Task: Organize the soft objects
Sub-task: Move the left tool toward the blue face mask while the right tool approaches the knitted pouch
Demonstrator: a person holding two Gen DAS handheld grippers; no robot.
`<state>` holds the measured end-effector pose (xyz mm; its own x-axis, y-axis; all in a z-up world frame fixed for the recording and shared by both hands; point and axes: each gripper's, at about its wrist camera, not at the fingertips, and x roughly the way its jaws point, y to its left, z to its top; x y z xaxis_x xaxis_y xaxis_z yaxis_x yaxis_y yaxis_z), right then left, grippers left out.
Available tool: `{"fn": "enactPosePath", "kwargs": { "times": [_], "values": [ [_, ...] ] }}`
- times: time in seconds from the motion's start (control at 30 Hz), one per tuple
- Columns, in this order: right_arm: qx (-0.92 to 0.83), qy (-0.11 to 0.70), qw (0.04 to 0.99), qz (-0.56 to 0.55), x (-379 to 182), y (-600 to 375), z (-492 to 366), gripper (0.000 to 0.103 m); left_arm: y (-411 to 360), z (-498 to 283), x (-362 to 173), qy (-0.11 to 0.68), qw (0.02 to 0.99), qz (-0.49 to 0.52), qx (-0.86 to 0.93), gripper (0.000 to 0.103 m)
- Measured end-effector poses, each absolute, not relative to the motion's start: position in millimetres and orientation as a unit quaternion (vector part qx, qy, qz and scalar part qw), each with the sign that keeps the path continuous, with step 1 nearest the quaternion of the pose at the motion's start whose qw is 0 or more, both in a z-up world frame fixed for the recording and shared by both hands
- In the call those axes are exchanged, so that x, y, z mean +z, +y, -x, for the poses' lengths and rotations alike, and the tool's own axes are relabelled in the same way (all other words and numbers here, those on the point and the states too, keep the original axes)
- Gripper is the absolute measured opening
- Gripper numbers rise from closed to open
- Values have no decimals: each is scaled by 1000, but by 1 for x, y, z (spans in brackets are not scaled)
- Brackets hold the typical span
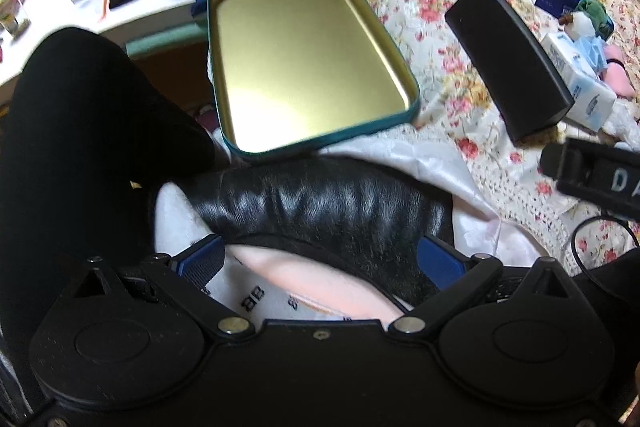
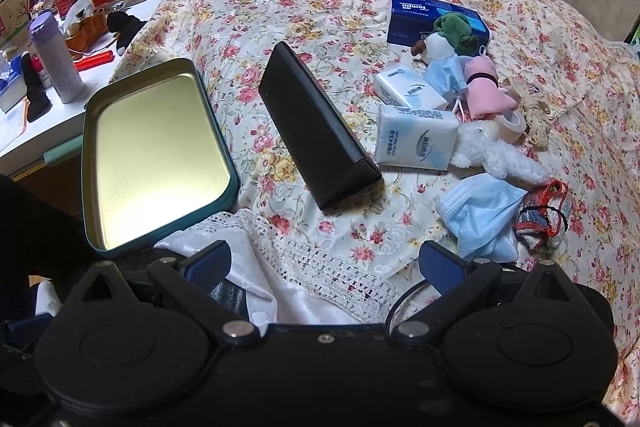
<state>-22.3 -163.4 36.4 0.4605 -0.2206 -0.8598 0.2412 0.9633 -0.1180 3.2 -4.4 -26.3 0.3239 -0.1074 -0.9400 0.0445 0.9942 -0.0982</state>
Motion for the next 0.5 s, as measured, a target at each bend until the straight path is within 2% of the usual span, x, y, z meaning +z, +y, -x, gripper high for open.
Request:
{"fn": "enactPosePath", "kwargs": {
  "times": [0.3, 0.5],
  "values": [
    [-159, 495, 853, -27, 40, -183, 22, 100, -10, -2, -30, 588, 805, 45, -60, 100],
    [-187, 486, 853, -49, 45, -210, 23, 100, -24, -1, -20, 557, 828, -11, -66, 99]
  ]
}}
